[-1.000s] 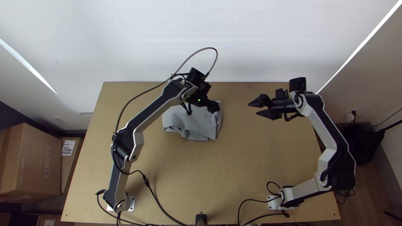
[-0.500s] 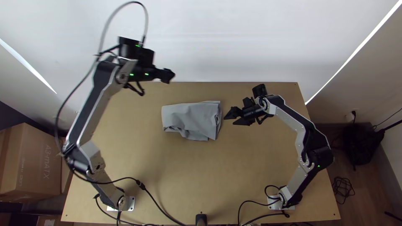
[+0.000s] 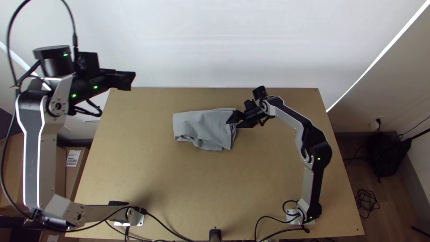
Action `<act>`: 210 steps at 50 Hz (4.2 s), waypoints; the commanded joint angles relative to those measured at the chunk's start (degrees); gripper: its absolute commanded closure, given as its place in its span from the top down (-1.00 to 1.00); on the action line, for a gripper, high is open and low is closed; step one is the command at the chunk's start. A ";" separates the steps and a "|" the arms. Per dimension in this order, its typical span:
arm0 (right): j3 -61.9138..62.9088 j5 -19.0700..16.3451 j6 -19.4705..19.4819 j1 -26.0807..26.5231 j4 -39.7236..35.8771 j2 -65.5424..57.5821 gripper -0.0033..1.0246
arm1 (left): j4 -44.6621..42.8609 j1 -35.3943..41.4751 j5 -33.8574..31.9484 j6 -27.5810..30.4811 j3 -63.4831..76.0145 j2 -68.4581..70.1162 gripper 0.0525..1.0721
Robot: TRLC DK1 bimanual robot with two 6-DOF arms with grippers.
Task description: Fold the t-shirt
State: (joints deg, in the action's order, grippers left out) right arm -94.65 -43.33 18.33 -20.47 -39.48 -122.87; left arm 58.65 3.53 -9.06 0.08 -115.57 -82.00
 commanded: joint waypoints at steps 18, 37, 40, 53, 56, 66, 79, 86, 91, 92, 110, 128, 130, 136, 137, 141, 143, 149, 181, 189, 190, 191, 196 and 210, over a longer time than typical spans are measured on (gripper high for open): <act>-11.70 -0.79 0.83 -2.47 -5.08 -8.70 0.89 | -24.02 -6.78 7.04 -0.16 42.00 25.04 0.91; -14.07 -0.79 0.66 -3.61 -7.80 -11.87 0.01 | -45.56 -16.36 7.13 -3.94 74.17 38.58 0.91; -14.07 -0.79 0.66 -3.70 -8.24 -12.22 -0.49 | -49.07 -17.15 7.04 -3.94 77.95 39.98 0.91; -12.93 -0.88 -0.05 -0.19 -8.24 -12.04 -0.96 | -60.85 -18.30 6.86 -8.07 87.88 40.42 0.91; -12.40 -0.88 -0.49 2.10 -8.15 -11.34 -0.96 | -62.43 -18.30 6.86 -8.60 89.29 40.25 0.91; -9.94 -0.79 -2.59 12.38 -8.15 -8.88 -0.96 | -66.91 -18.30 6.95 -9.22 92.01 38.31 0.91; -4.49 -0.70 -7.96 29.43 -8.15 -5.54 -0.96 | -74.03 -18.30 6.95 -8.51 95.27 36.12 0.91; -4.58 -0.35 -10.42 38.14 -9.03 -5.28 -0.96 | -74.65 -17.86 6.95 -8.95 95.27 34.18 0.91; -4.75 -0.09 -11.38 43.06 -9.47 -5.01 -0.96 | -75.88 -17.50 6.86 -10.18 94.91 32.95 0.91; -4.75 -0.09 -11.47 43.94 -9.47 -5.01 -0.96 | -75.88 -17.33 6.86 -10.54 94.74 32.78 0.91; -5.63 0.88 -10.94 55.63 -9.65 -4.48 -0.96 | -77.11 -15.66 6.86 -11.94 94.04 30.05 0.91; -3.35 3.08 -11.03 58.70 -9.73 5.62 0.92 | -77.46 -15.66 6.60 -11.33 93.95 28.03 0.91; -3.17 3.17 -10.94 58.97 -9.73 7.12 0.92 | -77.46 -15.66 6.51 -11.33 93.86 28.03 0.91; -1.33 6.33 -12.88 59.32 -8.94 13.53 0.92 | -77.55 -15.66 6.51 -11.33 93.77 28.21 0.91; -0.71 6.94 -13.93 59.32 -8.86 14.85 0.92 | -77.55 -15.66 6.42 -11.33 93.77 28.30 0.91; 2.28 9.05 -16.31 59.23 -6.83 20.56 0.92 | -77.55 -15.66 6.25 -11.33 93.77 28.56 0.91; 4.21 10.20 -17.45 58.97 -5.25 23.82 0.92 | -77.64 -15.66 6.25 -11.33 93.68 28.73 0.91; 6.76 10.90 -18.24 58.17 -3.49 31.64 0.92 | -79.13 -15.57 6.25 -11.15 93.33 30.40 0.91; 29.17 20.92 -14.37 55.01 16.37 74.09 0.92 | -81.59 -14.16 6.95 -7.90 97.29 54.93 0.91; 38.49 21.71 -12.35 55.63 23.58 83.32 0.92 | -81.86 -14.08 7.04 -7.37 100.45 61.61 0.91; 40.34 21.71 -12.35 55.63 25.42 85.16 0.92 | -81.94 -14.08 7.04 -7.28 100.80 62.48 0.91; 42.09 21.71 -12.26 55.63 27.18 87.10 0.92 | -81.94 -14.16 7.04 -7.28 101.15 63.28 0.91; 51.59 21.80 -10.07 55.71 39.13 97.12 0.92 | -81.94 -14.16 7.04 -6.40 103.00 67.32 0.91; 67.93 24.26 -9.45 55.63 46.08 110.12 0.92 | -87.57 -12.67 6.95 -6.49 112.67 82.17 0.91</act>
State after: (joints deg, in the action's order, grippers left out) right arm -33.36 -20.71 7.53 34.94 4.38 -16.19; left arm -24.56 -10.20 -2.28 -7.25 -7.73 -5.02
